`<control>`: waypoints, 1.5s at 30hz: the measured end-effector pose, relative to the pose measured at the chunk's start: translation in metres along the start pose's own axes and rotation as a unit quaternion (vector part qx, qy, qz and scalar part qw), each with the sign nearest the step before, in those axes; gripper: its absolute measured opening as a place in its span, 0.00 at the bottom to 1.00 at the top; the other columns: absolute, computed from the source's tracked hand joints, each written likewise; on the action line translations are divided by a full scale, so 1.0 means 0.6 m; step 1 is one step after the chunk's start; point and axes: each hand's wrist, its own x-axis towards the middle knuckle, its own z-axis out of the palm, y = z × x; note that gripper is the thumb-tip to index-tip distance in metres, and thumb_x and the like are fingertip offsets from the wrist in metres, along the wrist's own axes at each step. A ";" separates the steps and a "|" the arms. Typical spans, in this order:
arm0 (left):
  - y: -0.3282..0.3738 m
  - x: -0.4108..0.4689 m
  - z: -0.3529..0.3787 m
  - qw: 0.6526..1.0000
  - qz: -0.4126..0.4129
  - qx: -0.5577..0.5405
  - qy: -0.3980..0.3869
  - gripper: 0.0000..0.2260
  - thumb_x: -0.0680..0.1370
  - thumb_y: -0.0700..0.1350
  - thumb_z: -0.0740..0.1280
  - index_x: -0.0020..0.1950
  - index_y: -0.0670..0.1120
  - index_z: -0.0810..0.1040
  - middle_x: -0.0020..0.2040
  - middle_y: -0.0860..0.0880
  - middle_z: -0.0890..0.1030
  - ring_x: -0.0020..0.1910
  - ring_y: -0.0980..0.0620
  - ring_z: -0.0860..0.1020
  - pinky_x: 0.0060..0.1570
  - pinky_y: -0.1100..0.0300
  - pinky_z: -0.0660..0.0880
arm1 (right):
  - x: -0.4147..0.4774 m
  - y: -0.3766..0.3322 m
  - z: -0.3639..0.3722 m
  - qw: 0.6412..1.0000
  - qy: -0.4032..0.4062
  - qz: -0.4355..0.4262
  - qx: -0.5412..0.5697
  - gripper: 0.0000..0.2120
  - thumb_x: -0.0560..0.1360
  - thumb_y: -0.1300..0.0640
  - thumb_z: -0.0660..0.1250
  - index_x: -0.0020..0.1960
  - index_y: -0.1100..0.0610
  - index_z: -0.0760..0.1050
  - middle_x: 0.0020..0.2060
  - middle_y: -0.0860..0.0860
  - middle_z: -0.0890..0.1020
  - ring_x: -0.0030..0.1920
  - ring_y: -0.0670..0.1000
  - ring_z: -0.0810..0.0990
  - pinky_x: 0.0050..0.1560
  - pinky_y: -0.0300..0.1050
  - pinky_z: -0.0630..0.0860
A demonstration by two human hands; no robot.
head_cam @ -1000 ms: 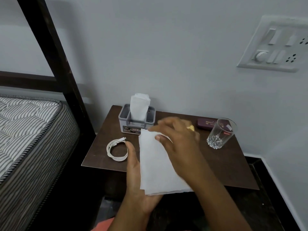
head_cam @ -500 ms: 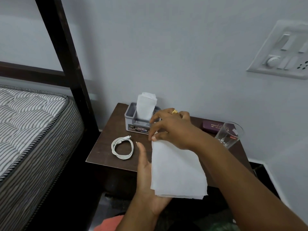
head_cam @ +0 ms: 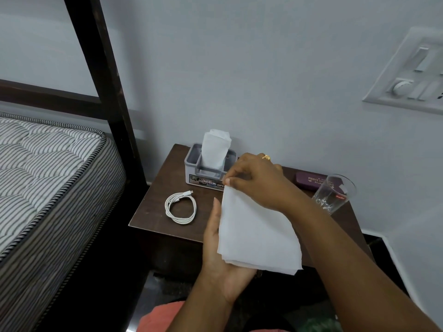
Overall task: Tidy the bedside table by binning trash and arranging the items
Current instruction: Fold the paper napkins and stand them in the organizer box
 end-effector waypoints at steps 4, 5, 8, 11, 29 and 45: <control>0.002 0.014 -0.005 0.999 0.010 0.018 -0.028 0.23 0.75 0.56 0.64 0.67 0.48 0.74 0.58 0.45 0.81 0.56 0.45 0.79 0.63 0.49 0.71 | 0.002 0.003 0.005 1.000 0.008 0.007 -0.009 0.07 0.76 0.47 0.63 0.44 0.43 0.79 0.38 0.38 0.72 0.49 0.43 0.69 0.60 0.55 0.65; 0.004 0.014 -0.008 1.000 0.001 0.015 -0.024 0.23 0.75 0.56 0.64 0.68 0.48 0.74 0.59 0.45 0.80 0.57 0.44 0.79 0.64 0.49 0.70 | 0.003 0.003 0.006 1.000 0.016 0.007 -0.009 0.07 0.76 0.48 0.62 0.44 0.43 0.79 0.39 0.38 0.72 0.48 0.43 0.69 0.60 0.54 0.64; 0.002 0.016 0.003 0.999 0.016 0.038 0.001 0.24 0.74 0.56 0.64 0.68 0.48 0.74 0.60 0.45 0.80 0.58 0.44 0.78 0.65 0.49 0.69 | 0.003 0.000 0.010 0.999 0.035 0.001 -0.020 0.07 0.76 0.48 0.61 0.45 0.44 0.79 0.43 0.38 0.74 0.49 0.44 0.70 0.61 0.54 0.64; 0.004 0.014 0.005 0.999 0.026 0.040 -0.003 0.25 0.73 0.58 0.64 0.67 0.49 0.74 0.60 0.46 0.79 0.59 0.44 0.77 0.67 0.49 0.66 | -0.001 0.000 0.020 0.999 0.026 -0.001 -0.045 0.08 0.76 0.46 0.61 0.48 0.44 0.78 0.48 0.41 0.77 0.54 0.46 0.74 0.61 0.54 0.65; 0.037 -0.001 0.011 0.965 0.056 0.255 -0.023 0.31 0.72 0.67 0.55 0.58 0.46 0.81 0.56 0.44 0.83 0.54 0.46 0.82 0.52 0.52 0.79 | -0.178 0.055 0.050 0.709 0.131 0.288 0.630 0.11 0.73 0.57 0.68 0.54 0.60 0.79 0.47 0.56 0.86 0.50 0.55 0.84 0.55 0.53 0.78; 0.070 0.014 -0.023 0.716 0.284 0.628 0.114 0.13 0.72 0.37 0.71 0.52 0.51 0.83 0.42 0.57 0.85 0.43 0.62 0.81 0.46 0.67 0.75 | -0.191 0.091 0.070 0.861 0.186 0.182 0.437 0.22 0.73 0.57 0.69 0.62 0.38 0.70 0.56 0.47 0.81 0.58 0.49 0.80 0.60 0.52 0.75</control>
